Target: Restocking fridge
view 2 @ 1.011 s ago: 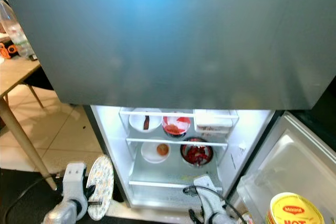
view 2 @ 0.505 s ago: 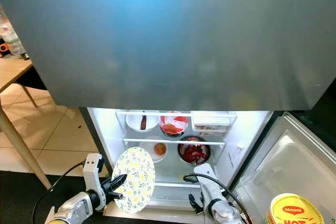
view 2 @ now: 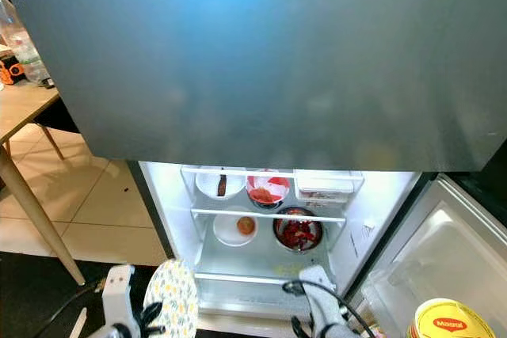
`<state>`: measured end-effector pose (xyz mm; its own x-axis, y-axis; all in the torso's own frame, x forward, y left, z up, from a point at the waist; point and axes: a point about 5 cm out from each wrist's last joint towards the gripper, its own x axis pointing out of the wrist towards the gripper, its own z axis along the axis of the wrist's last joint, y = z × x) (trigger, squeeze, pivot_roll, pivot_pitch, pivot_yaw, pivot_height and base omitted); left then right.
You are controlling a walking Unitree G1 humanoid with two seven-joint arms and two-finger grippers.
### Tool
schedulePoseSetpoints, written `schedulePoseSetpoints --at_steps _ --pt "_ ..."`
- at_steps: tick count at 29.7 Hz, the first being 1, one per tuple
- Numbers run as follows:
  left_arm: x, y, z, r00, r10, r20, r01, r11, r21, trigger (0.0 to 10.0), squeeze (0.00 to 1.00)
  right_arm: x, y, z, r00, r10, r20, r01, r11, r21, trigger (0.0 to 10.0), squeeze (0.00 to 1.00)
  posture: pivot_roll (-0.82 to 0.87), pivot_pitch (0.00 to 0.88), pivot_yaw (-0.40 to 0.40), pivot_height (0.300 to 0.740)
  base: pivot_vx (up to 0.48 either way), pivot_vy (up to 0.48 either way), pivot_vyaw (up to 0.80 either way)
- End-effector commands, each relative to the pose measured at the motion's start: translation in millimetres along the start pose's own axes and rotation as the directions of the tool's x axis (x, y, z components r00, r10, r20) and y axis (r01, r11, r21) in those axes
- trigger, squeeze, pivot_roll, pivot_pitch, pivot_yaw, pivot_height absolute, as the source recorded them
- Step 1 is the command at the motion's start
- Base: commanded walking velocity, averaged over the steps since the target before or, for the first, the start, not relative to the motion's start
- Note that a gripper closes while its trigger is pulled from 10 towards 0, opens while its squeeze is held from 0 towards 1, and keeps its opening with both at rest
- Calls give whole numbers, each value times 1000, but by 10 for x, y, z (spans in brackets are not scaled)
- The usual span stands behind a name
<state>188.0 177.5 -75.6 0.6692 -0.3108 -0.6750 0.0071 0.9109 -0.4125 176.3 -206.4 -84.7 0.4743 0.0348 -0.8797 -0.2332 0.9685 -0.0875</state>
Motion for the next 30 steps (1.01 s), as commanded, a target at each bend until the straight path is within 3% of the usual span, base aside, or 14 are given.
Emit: schedulePoseSetpoints --at_steps 1,7,13,22,27,30 --pt "-48 95 -13 999 43 -3 -43 999 -13 10000 0 -1 3 -20 1000 -6 -6 6 1000 13 10000 0 -22 0 24 740 0 0 0" --pt "-144 206 -194 991 120 -62 -119 993 15 10000 0 -11 -8 -102 999 -15 -36 16 1000 5 10000 0 -19 0 25 740 0 0 0" --pt "-294 420 -320 952 286 -108 -276 956 96 10000 0 -20 -23 -154 998 -29 -56 30 1000 2 10000 0 -15 0 25 740 0 0 0" --pt "-340 485 -354 927 347 -143 -308 921 238 10000 0 -21 -10 -174 998 -27 -61 27 1000 0 10000 0 -13 0 27 740 0 0 0" --pt "-347 496 -375 910 373 -182 -279 874 398 10000 0 -19 3 -179 998 -26 -63 26 1000 -1 10000 0 -13 0 31 740 0 0 0" --pt "-347 496 -375 910 373 -182 -279 874 398 10000 0 -19 3 -179 998 -26 -63 26 1000 -1 10000 0 -13 0 31 740 0 0 0"
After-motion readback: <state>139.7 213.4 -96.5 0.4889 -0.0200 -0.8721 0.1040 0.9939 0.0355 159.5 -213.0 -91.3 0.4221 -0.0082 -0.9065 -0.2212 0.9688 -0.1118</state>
